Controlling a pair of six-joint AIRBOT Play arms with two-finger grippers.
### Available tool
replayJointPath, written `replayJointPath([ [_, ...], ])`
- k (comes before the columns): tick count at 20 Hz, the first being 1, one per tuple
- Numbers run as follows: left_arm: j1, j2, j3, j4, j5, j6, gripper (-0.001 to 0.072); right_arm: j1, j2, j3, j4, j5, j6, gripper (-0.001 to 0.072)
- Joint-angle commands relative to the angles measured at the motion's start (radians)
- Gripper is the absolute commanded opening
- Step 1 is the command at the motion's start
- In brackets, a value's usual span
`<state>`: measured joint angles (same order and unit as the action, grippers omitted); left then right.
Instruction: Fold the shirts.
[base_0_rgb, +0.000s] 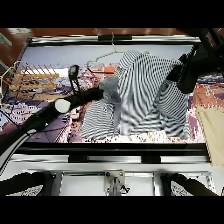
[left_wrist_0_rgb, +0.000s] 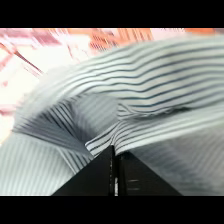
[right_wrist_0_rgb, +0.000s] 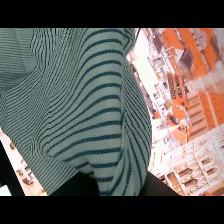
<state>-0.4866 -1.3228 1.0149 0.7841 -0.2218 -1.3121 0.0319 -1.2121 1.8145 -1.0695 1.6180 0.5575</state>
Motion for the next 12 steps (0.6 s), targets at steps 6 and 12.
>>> replayJointPath([
  [6, 0.282, 0.006, 0.248, 0.024, -0.281, 0.075, 0.0044, -0.001, 0.026, 0.000, 0.147, -0.105, -0.004, 0.0061],
  [12, 0.314, 0.006, 0.270, 0.024, -0.296, 0.095, 0.0044, -0.001, 0.025, 0.000, 0.136, -0.153, -0.008, 0.0061],
])
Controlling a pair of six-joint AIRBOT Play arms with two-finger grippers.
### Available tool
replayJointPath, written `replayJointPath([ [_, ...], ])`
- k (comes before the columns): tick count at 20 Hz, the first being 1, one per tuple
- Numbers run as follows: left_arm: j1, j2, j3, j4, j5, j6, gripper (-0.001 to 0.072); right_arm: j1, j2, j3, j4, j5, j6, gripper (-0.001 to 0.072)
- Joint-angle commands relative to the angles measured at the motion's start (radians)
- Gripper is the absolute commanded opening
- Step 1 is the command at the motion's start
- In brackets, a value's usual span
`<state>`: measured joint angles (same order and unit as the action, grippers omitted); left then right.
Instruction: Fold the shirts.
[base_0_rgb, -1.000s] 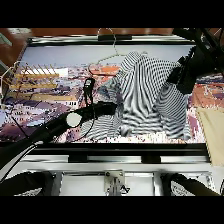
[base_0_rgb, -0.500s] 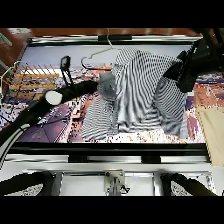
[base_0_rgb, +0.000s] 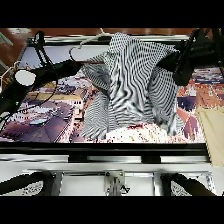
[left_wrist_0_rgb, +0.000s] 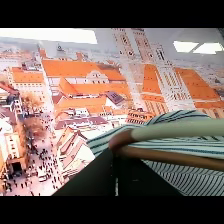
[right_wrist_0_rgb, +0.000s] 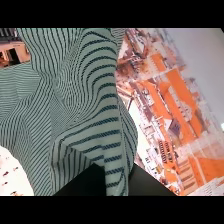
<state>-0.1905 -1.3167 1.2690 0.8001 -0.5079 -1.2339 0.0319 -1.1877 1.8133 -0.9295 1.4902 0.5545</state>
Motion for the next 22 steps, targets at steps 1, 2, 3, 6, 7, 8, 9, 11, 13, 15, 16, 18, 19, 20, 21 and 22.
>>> replayJointPath([
  [1, 0.018, 0.000, 0.016, 0.008, -0.010, 0.018, 0.0044, -0.001, 0.001, 0.001, -0.016, -0.025, -0.006, 0.0061],
  [2, 0.022, 0.000, 0.016, 0.008, -0.010, 0.018, 0.0044, -0.001, 0.001, 0.001, -0.029, -0.025, -0.008, 0.0061],
  [3, 0.025, 0.000, 0.016, 0.008, -0.010, 0.018, 0.0044, -0.001, 0.001, 0.001, -0.041, -0.026, -0.012, 0.0061],
  [6, 0.042, 0.000, 0.016, 0.008, -0.011, 0.019, 0.0044, -0.001, 0.001, 0.001, -0.096, -0.039, -0.018, 0.0061],
  [7, 0.042, 0.000, 0.016, 0.008, -0.019, 0.021, 0.0044, -0.001, 0.001, 0.001, -0.101, -0.055, -0.018, 0.0061],
  [8, 0.041, 0.000, 0.016, 0.008, -0.037, 0.031, 0.0044, -0.001, 0.001, 0.001, -0.095, -0.080, -0.018, 0.0061],
  [9, 0.039, 0.000, 0.016, 0.007, -0.060, 0.037, 0.0044, -0.001, 0.001, 0.001, -0.074, -0.103, -0.017, 0.0061],
  [11, 0.020, 0.000, 0.016, 0.006, -0.112, 0.037, 0.0044, -0.001, -0.003, 0.001, 0.002, -0.132, -0.016, 0.0060],
  [13, -0.015, -0.002, 0.015, 0.006, -0.165, 0.037, 0.0044, 0.019, -0.014, 0.001, 0.048, -0.132, 0.017, 0.0060],
  [15, -0.069, -0.002, 0.015, 0.006, -0.181, 0.037, 0.0044, 0.066, -0.021, 0.001, 0.014, -0.131, 0.035, 0.0060],
  [16, -0.097, -0.003, 0.015, 0.006, -0.178, 0.037, 0.0044, 0.085, -0.026, 0.001, -0.006, -0.138, 0.048, 0.0060],
  [18, -0.130, -0.006, 0.015, 0.008, -0.159, 0.037, 0.0044, 0.103, -0.031, 0.001, -0.023, -0.154, 0.060, 0.0060],
  [19, -0.134, -0.012, 0.015, 0.008, -0.148, 0.037, 0.0045, 0.103, -0.031, 0.001, -0.021, -0.161, 0.064, 0.0060],
  [20, -0.131, -0.018, 0.015, 0.008, -0.135, 0.036, 0.0045, 0.103, -0.030, 0.001, -0.022, -0.160, 0.075, 0.0060],
  [21, -0.125, -0.024, 0.015, 0.007, -0.117, 0.035, 0.0046, 0.103, -0.030, 0.001, -0.022, -0.155, 0.082, 0.0060],
  [22, -0.117, -0.027, 0.015, 0.007, -0.102, 0.035, 0.0064, 0.103, -0.030, 0.001, -0.022, -0.153, 0.085, 0.0060],
])
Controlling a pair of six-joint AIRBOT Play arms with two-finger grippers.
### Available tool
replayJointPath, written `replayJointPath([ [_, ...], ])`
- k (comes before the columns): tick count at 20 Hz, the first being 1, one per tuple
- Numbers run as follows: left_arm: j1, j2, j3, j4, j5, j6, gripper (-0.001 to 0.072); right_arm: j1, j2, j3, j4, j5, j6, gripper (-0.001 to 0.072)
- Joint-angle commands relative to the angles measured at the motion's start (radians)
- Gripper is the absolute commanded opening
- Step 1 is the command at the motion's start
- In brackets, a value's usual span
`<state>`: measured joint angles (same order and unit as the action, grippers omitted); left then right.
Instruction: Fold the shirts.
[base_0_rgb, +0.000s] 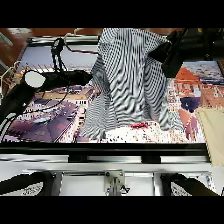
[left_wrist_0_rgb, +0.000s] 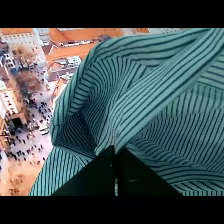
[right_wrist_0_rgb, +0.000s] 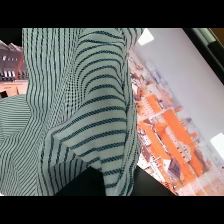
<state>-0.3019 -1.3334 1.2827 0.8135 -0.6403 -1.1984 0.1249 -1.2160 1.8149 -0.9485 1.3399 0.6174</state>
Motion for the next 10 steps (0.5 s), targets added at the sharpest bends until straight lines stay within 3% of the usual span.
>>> replayJointPath([
  [1, 0.001, -0.012, 0.002, -0.007, 0.039, -0.001, 0.0165, 0.010, -0.002, 0.000, 0.001, -0.002, 0.024, 0.0060],
  [5, 0.081, -0.005, 0.012, -0.007, 0.018, -0.015, 0.0475, 0.010, -0.002, 0.000, 0.000, -0.002, 0.030, 0.0060],
  [7, 0.146, -0.005, 0.026, -0.007, -0.048, -0.087, 0.0561, 0.010, -0.002, 0.000, -0.001, -0.002, 0.030, 0.0060],
  [10, 0.202, 0.002, 0.014, -0.044, -0.217, -0.093, 0.0560, 0.010, -0.002, 0.000, -0.002, -0.002, 0.034, 0.0060],
])
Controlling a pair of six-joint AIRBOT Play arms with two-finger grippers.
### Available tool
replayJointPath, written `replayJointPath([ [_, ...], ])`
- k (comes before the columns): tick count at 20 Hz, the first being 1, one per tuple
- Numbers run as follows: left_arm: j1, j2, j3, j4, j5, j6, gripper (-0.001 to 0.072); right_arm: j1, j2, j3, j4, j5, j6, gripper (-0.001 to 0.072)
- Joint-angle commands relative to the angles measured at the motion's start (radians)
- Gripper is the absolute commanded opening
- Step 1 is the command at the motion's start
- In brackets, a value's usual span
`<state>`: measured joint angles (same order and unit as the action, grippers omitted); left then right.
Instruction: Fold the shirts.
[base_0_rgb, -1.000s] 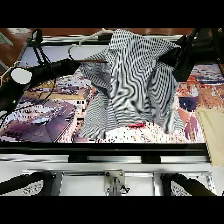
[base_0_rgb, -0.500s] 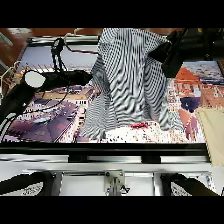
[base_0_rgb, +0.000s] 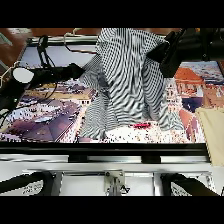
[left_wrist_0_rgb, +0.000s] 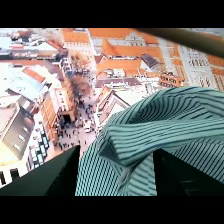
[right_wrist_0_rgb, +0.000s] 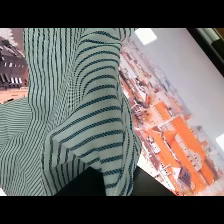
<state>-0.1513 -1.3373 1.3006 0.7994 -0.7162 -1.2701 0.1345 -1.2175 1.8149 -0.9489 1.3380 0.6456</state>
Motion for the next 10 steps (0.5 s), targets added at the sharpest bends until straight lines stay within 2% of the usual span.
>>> replayJointPath([
  [1, 0.047, 0.018, -0.024, -0.055, -0.162, 0.008, 0.0560, 0.000, -0.001, 0.000, -0.003, 0.001, 0.006, 0.0060],
  [2, 0.039, 0.039, -0.055, -0.092, -0.153, 0.032, 0.0561, 0.000, -0.002, 0.000, -0.003, 0.001, 0.011, 0.0060],
  [4, 0.019, 0.097, -0.128, -0.202, -0.080, 0.084, 0.0625, 0.000, -0.002, 0.000, -0.003, 0.001, 0.013, 0.0060],
  [5, 0.015, 0.121, -0.149, -0.234, -0.041, 0.101, 0.0626, 0.000, -0.002, 0.000, -0.003, 0.002, 0.017, 0.0060],
  [7, 0.016, 0.157, -0.160, -0.243, -0.001, 0.103, 0.0661, 0.000, -0.002, 0.000, -0.003, 0.002, 0.016, 0.0060],
  [10, 0.016, 0.181, -0.160, -0.242, -0.035, 0.108, 0.0677, 0.000, -0.002, 0.000, -0.003, 0.002, 0.016, 0.0060],
])
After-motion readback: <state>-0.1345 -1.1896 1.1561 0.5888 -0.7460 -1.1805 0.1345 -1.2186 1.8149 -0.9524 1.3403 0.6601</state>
